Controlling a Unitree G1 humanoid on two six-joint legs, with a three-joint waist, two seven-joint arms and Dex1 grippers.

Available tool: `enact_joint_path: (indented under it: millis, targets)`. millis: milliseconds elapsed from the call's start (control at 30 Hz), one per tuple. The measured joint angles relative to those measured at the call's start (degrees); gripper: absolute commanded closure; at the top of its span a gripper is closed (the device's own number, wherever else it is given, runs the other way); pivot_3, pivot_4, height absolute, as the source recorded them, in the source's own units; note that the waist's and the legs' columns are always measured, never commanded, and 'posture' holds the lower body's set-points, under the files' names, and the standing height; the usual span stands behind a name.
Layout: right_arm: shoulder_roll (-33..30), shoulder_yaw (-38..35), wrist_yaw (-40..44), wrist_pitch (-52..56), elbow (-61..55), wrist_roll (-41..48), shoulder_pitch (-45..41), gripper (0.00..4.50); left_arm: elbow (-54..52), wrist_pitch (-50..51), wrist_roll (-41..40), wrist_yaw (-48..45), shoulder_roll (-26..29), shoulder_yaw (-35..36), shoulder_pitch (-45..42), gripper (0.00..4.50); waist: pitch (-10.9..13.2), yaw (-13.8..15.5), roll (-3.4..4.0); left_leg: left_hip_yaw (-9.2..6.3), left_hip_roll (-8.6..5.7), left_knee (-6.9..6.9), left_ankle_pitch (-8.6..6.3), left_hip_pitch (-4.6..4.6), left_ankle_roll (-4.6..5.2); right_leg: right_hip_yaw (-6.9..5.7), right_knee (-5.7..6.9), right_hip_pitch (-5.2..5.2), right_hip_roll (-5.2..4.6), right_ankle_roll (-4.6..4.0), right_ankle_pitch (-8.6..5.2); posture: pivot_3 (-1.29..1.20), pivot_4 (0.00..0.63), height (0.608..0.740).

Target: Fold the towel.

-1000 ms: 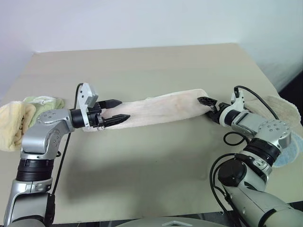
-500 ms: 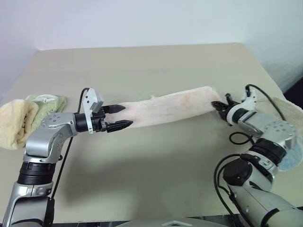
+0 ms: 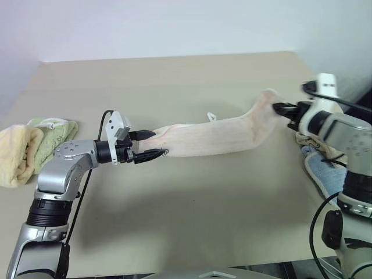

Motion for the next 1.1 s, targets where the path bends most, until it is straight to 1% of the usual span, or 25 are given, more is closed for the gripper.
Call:
enact_joint_path:
  millis: [100, 167, 267, 333, 467, 500, 533, 600, 733, 800, 833, 900, 967, 1000, 1033, 1100]
  targets:
    - [0.07, 14.02, 5.46, -6.29, -2.93, -4.33, 1.44, 4.47, -0.14, -0.14, 0.00, 0.67, -0.39, 0.03, 0.15, 0.46, 0.01, 0.39, -0.03, -0.02, -0.05, 0.01, -0.01, -0.07, 0.02, -0.02, -0.08, 0.00, -0.05, 0.01, 0.01, 0.00, 0.150, 0.728]
    - [0.93, 19.63, 6.99, -9.55, -2.48, -7.39, 2.17, 4.47, -0.57, -0.13, -0.02, 1.59, -0.74, 0.18, 1.15, 0.46, 0.02, 0.63, -0.04, -0.05, -0.09, 0.12, -0.04, -0.25, 0.07, -0.01, -0.11, -0.11, -0.07, 0.11, 0.08, 0.00, 0.150, 0.728]
    - [2.01, 24.86, 8.29, -13.82, -1.09, -11.60, 3.03, 4.47, -2.69, 0.33, -0.18, 2.99, -1.55, 0.24, 3.28, 0.46, 0.02, 0.69, -0.07, -0.06, -0.12, 0.18, -0.05, -0.47, 0.07, -0.01, -0.17, -0.24, -0.08, 0.15, 0.13, 0.00, 0.150, 0.728]
    - [2.40, 25.95, 8.93, -15.10, -0.08, -12.89, 4.12, 4.47, -4.01, 0.71, -0.74, 4.10, -1.57, 0.67, 4.43, 0.46, 0.02, 0.89, -0.06, -0.07, -0.13, 0.18, -0.05, -0.58, 0.05, 0.00, -0.16, -0.38, -0.08, 0.14, 0.14, 0.00, 0.150, 0.728]
    - [2.43, 24.47, 10.71, -15.43, 0.00, -12.93, 4.95, 3.52, -6.28, 1.56, -1.88, 5.94, -1.58, 1.98, 6.03, 0.46, 0.02, 1.52, -0.06, -0.07, -0.10, 0.17, -0.04, -0.70, 0.04, 0.00, -0.12, -0.54, -0.06, 0.09, 0.18, 0.00, 0.150, 0.728]
    - [2.37, 23.74, 11.35, -15.30, -0.26, -12.53, 5.32, 3.19, -6.77, 1.85, -2.22, 6.39, -1.60, 1.98, 6.54, 0.46, 0.02, 1.60, -0.06, -0.07, -0.10, 0.17, -0.04, -0.70, 0.04, 0.00, -0.12, -0.54, -0.06, 0.09, 0.18, 0.00, 0.150, 0.728]
    - [2.06, 22.59, 12.35, -14.78, -0.86, -11.59, 5.97, 2.77, -7.30, 1.99, -2.58, 6.86, -1.65, 2.01, 7.24, 0.46, 0.02, 1.64, -0.06, -0.08, -0.10, 0.17, -0.05, -0.70, 0.05, -0.01, -0.12, -0.53, -0.06, 0.09, 0.18, 0.00, 0.150, 0.728]
    - [1.79, 20.71, 13.55, -14.01, -2.02, -10.27, 6.79, 2.16, -7.97, 2.32, -2.95, 7.63, -1.81, 2.36, 8.09, 0.46, 0.02, 1.73, -0.06, -0.08, -0.10, 0.18, -0.05, -0.70, 0.05, -0.01, -0.13, -0.52, -0.06, 0.09, 0.18, 0.00, 0.150, 0.728]
    - [1.50, 13.00, 14.97, -12.64, -6.69, -5.31, 7.90, 0.89, -9.73, 4.32, -5.16, 10.43, -2.68, 4.02, 9.48, 0.46, 0.02, 1.72, -0.07, -0.10, -0.10, 0.18, -0.06, -0.71, 0.05, -0.01, -0.15, -0.51, -0.06, 0.09, 0.18, 0.00, 0.150, 0.728]
    - [1.71, 8.63, 14.94, -12.49, -7.95, -2.93, 7.86, 0.89, -11.23, 5.77, -7.06, 12.53, -4.10, 5.52, 10.42, 0.46, 0.02, 1.72, -0.07, -0.10, -0.10, 0.18, -0.06, -0.70, 0.05, -0.01, -0.15, -0.50, -0.05, 0.09, 0.18, 0.00, 0.150, 0.728]
    - [1.98, 7.08, 14.55, -12.50, -7.61, -2.44, 7.60, 1.00, -11.84, 6.82, -8.40, 14.11, -4.90, 6.53, 10.87, 0.46, 0.02, 1.71, -0.07, -0.10, -0.10, 0.18, -0.05, -0.69, 0.05, -0.01, -0.14, -0.50, -0.05, 0.09, 0.18, 0.00, 0.150, 0.728]
    - [2.73, 5.68, 12.09, -13.39, -4.01, -3.49, 5.73, 1.54, -13.10, 8.97, -11.33, 18.49, -7.52, 9.45, 11.22, 0.46, 0.02, 1.58, -0.07, -0.09, -0.10, 0.22, -0.04, -0.67, 0.02, 0.00, -0.13, -0.48, -0.05, 0.11, 0.20, 0.00, 0.150, 0.728]
    - [2.77, 6.05, 9.66, -15.66, 1.23, -7.01, 3.97, 2.21, -14.63, 10.82, -13.74, 23.01, -9.71, 11.73, 11.35, 0.46, 0.01, 1.64, -0.09, -0.09, -0.10, 0.23, -0.01, -0.64, -0.02, 0.00, -0.11, -0.46, -0.05, 0.10, 0.22, 0.00, 0.150, 0.728]
    - [2.78, 6.83, 9.34, -17.28, 3.29, -8.73, 3.80, 2.50, -15.12, 11.39, -14.22, 24.74, -10.16, 12.39, 11.44, 0.46, 0.00, 1.64, -0.09, -0.09, -0.10, 0.22, 0.00, -0.64, -0.04, -0.01, -0.08, -0.46, -0.04, 0.10, 0.22, 0.00, 0.150, 0.728]
    - [3.42, 8.36, 9.56, -19.54, 5.60, -10.31, 3.61, 2.87, -15.44, 12.12, -14.49, 26.75, -10.36, 13.03, 11.64, 0.46, 0.00, 1.63, -0.10, -0.09, -0.09, 0.21, 0.01, -0.62, -0.05, -0.01, -0.07, -0.46, -0.03, 0.10, 0.22, 0.00, 0.150, 0.728]
    - [6.30, 11.90, 10.12, -24.25, 11.10, -13.24, 3.56, 3.59, -15.68, 13.44, -14.62, 30.77, -11.23, 13.66, 11.72, 0.46, -0.01, 1.36, -0.10, -0.07, -0.09, 0.20, 0.03, -0.57, -0.07, 0.00, -0.06, -0.42, -0.03, 0.10, 0.22, 0.00, 0.150, 0.728]
